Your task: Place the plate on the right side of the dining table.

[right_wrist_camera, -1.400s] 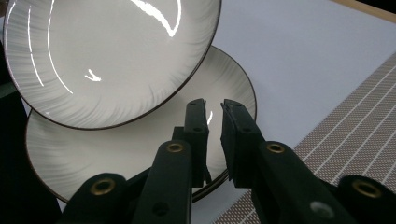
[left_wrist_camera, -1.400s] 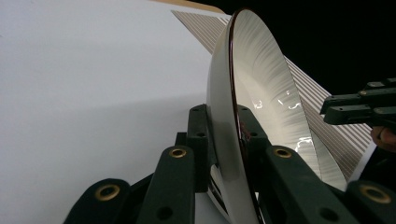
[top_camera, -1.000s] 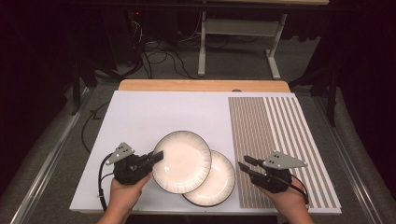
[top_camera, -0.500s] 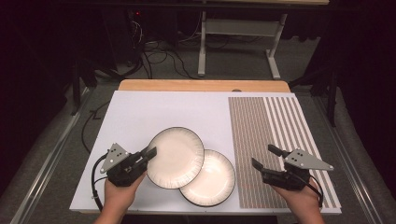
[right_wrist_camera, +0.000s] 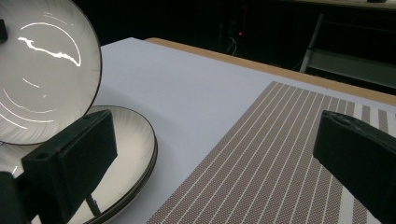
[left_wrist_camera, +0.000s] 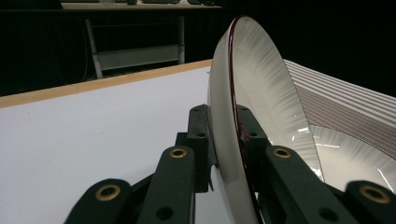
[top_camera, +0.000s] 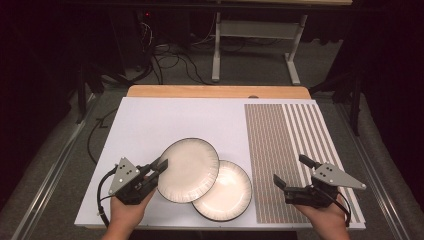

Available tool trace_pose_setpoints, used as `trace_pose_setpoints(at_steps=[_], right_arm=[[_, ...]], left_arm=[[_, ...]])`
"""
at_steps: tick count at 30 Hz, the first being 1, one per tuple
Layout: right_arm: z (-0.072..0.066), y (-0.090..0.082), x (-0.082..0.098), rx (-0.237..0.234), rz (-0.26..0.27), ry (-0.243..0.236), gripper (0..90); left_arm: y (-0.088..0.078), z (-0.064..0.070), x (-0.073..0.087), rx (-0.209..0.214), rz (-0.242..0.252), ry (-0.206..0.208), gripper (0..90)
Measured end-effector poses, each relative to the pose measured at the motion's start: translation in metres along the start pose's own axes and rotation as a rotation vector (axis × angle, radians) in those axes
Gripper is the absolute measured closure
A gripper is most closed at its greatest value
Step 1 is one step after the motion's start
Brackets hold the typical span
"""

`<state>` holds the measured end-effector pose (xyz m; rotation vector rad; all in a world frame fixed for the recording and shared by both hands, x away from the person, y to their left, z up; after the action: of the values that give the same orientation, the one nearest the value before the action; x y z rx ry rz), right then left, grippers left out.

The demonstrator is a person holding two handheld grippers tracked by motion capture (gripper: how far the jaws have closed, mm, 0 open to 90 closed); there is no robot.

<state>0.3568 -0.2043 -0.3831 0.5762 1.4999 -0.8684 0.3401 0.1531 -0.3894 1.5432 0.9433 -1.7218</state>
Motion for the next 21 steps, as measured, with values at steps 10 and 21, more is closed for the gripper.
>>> trace_pose_setpoints(at_steps=[10, 21], right_arm=[[-0.006, 0.003, -0.001, -0.016, -0.005, 0.001, 0.6], [-0.035, 0.029, -0.004, -0.082, -0.033, -0.016, 0.6]], left_arm=[[0.001, -0.001, 0.000, 0.002, -0.006, -0.002, 79.5], [0.002, 0.000, 0.000, 0.004, -0.005, -0.003, 79.6]])
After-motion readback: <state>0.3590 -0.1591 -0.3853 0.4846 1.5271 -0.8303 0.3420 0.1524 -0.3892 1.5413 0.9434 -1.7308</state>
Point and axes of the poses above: each handheld gripper's, and its own axes: y roughly forward along the jaws, x roughly out of its underside, z roughly to its right, the point moved 9 cm from there along y, roughly forward along the jaws, and after that the axes turned 8 degrees about z, right-handed, at the moved point
